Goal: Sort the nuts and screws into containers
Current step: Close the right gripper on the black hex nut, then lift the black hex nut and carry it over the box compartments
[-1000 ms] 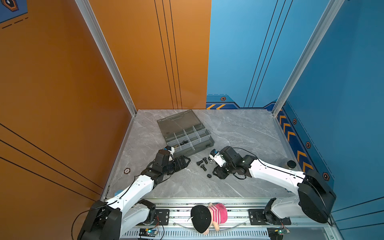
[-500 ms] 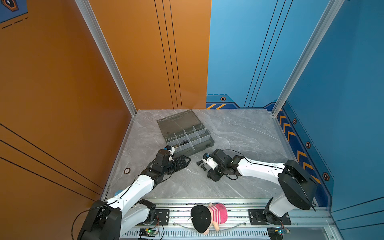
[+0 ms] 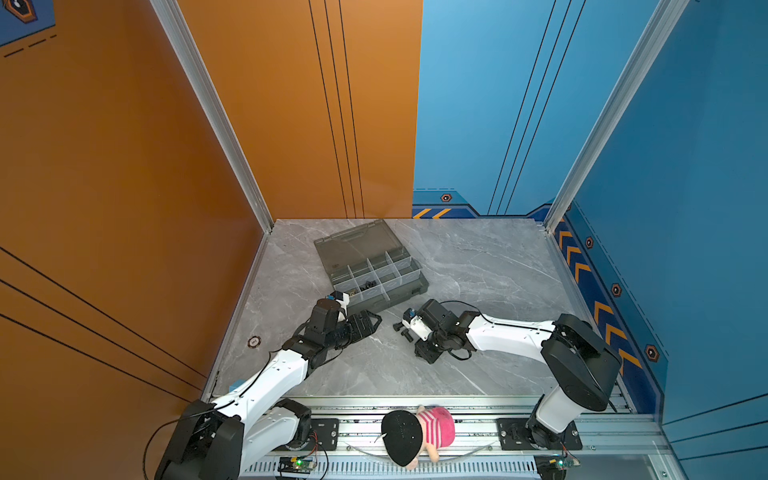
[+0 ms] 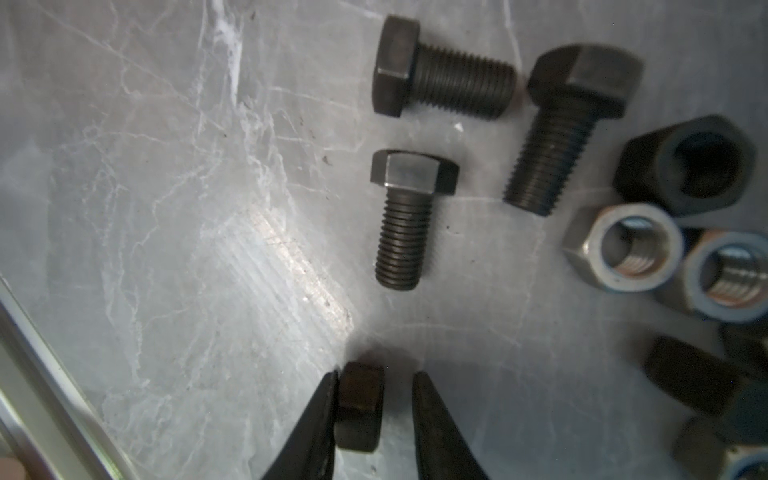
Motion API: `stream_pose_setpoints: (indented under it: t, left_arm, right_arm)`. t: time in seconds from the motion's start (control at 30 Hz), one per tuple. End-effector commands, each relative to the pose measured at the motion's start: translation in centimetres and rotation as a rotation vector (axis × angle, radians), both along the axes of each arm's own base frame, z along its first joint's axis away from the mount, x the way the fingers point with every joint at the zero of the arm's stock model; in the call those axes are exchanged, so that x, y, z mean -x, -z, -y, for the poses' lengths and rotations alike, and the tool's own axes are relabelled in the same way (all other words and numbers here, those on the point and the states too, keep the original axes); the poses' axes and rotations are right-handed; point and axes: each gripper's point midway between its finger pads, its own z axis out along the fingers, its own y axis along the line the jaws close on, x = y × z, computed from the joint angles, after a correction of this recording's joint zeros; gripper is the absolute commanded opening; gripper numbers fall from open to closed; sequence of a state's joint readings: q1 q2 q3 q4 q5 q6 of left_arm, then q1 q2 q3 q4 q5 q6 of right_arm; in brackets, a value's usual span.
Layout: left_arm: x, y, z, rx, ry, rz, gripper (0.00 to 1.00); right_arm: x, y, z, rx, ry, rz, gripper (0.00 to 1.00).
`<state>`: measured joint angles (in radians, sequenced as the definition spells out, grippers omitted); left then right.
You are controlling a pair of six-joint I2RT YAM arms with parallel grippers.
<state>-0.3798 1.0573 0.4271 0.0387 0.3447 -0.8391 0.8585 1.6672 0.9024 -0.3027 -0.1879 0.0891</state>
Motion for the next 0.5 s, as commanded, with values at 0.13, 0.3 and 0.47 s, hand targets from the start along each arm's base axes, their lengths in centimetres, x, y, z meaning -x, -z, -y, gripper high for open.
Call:
stream_pose_setpoints:
  t: [0.13, 0.3, 0.47]
  left_arm:
    - [-0.3, -0.8, 0.2, 0.022, 0.005, 0.02, 0.98]
    - [-0.2, -0.9, 0.1, 0.025, 0.004, 0.023, 0.98]
    - [-0.2, -1.1, 0.1, 0.03, 0.003, 0.029, 0.98]
  right_arm:
    - [-0.5, -0.9, -0.9, -0.031, 0.004, 0.009, 0.15]
    - [-0.6, -2.8, -1.3, -0.099, -0.001, 0.004, 0.0]
    - [-1.5, -6.8, -1.8, -0.217, -0.003, 0.025, 0.0]
